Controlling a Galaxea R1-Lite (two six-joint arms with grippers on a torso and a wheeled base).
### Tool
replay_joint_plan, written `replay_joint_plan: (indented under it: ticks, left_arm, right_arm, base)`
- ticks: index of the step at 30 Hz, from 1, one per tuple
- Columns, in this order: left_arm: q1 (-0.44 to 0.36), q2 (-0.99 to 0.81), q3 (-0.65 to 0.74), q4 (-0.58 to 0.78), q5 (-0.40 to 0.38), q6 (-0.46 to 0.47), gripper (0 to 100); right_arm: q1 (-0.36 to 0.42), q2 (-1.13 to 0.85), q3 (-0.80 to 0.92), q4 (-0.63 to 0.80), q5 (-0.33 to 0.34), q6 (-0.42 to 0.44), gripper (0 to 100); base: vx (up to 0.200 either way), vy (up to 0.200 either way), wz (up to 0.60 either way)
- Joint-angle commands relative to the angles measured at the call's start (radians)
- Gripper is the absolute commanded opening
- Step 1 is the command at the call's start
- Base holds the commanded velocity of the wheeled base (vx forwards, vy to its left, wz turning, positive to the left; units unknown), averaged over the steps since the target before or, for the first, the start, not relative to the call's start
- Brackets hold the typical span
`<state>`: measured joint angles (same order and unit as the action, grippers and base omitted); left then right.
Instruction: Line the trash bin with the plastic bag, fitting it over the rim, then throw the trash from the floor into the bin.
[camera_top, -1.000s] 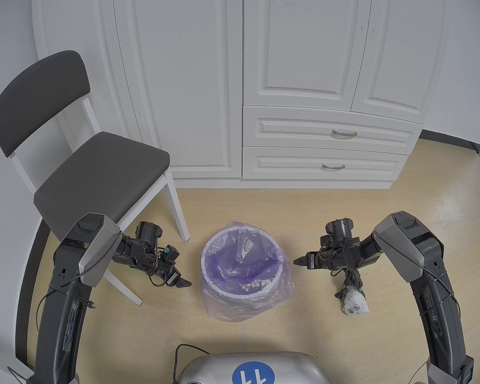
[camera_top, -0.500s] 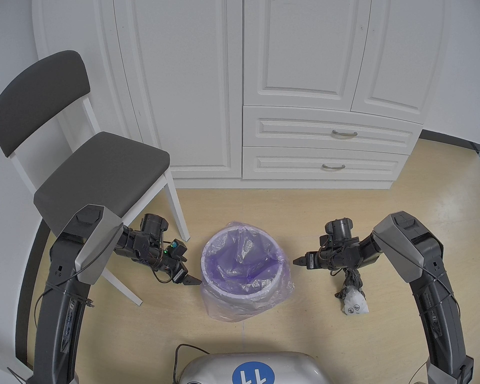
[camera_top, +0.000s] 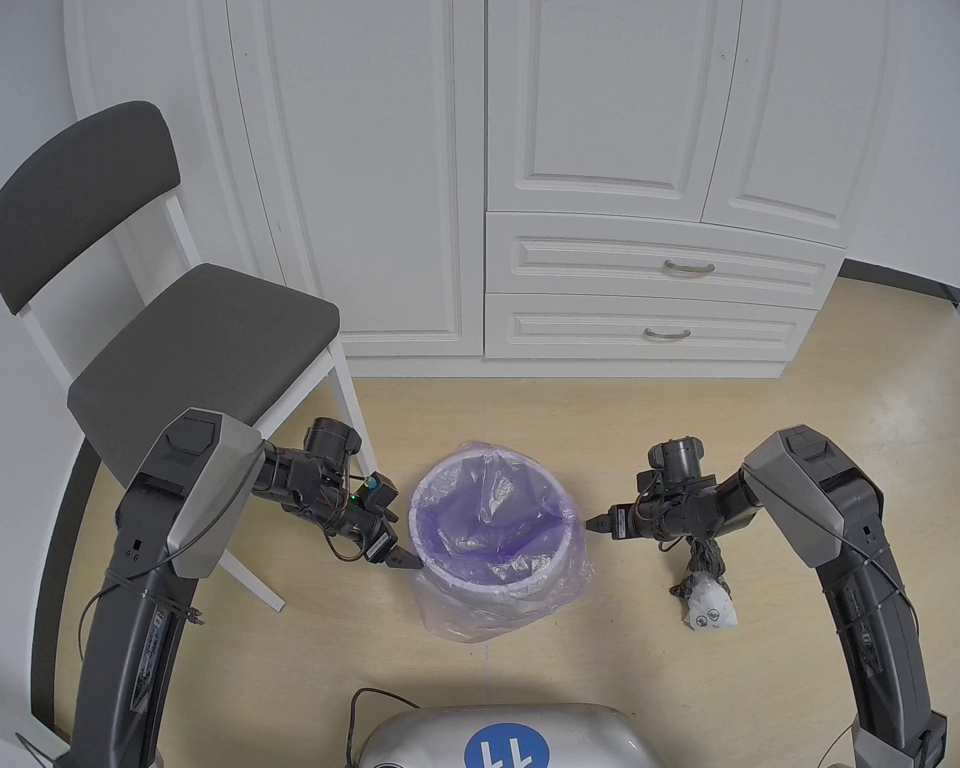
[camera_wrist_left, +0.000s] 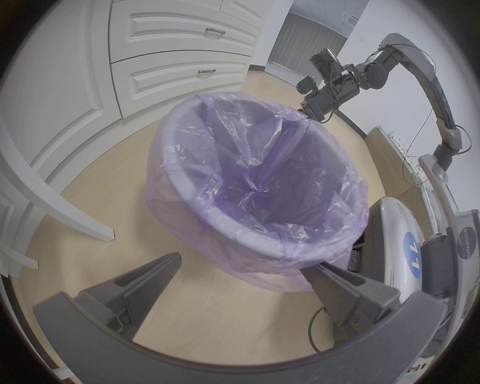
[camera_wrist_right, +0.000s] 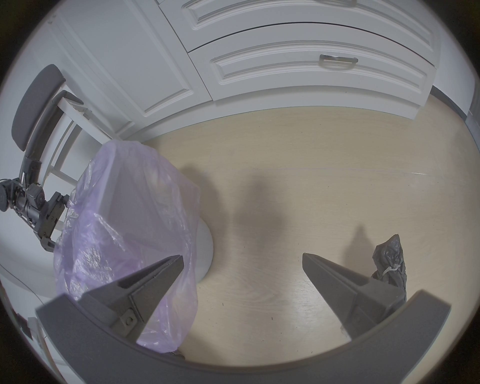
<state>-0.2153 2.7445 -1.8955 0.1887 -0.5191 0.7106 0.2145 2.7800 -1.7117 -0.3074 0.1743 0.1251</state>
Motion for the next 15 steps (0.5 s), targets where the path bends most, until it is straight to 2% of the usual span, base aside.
replay_joint_plan:
  ticks: [1, 5, 6, 7, 15]
  left_arm:
    - [-0.015, 0.067, -0.059, 0.003, -0.010, 0.000, 100]
    - [-0.019, 0.095, -0.079, 0.005, -0.042, 0.000, 100]
    - [-0.019, 0.098, -0.083, 0.006, -0.070, -0.003, 100]
    - [-0.019, 0.100, -0.088, 0.006, -0.088, -0.005, 0]
    - [-0.013, 0.121, -0.104, 0.005, -0.108, -0.013, 0]
  right_arm:
    - [0.000, 0.006, -0.002, -0.001, 0.001, 0.001, 100]
    - [0.000, 0.006, -0.002, -0.001, 0.001, 0.001, 100]
    - [0.000, 0.006, -0.002, -0.001, 0.001, -0.001, 100]
    - [0.000, 0.007, -0.003, -0.001, -0.001, -0.001, 100]
    - [0.000, 0.013, -0.011, -0.001, -0.001, 0.001, 100]
  base:
    - [0.000, 0.000, 0.00]
    - [0.000, 0.000, 0.00]
    - [0.000, 0.000, 0.00]
    - [0.000, 0.000, 0.00]
    - [0.000, 0.000, 0.00]
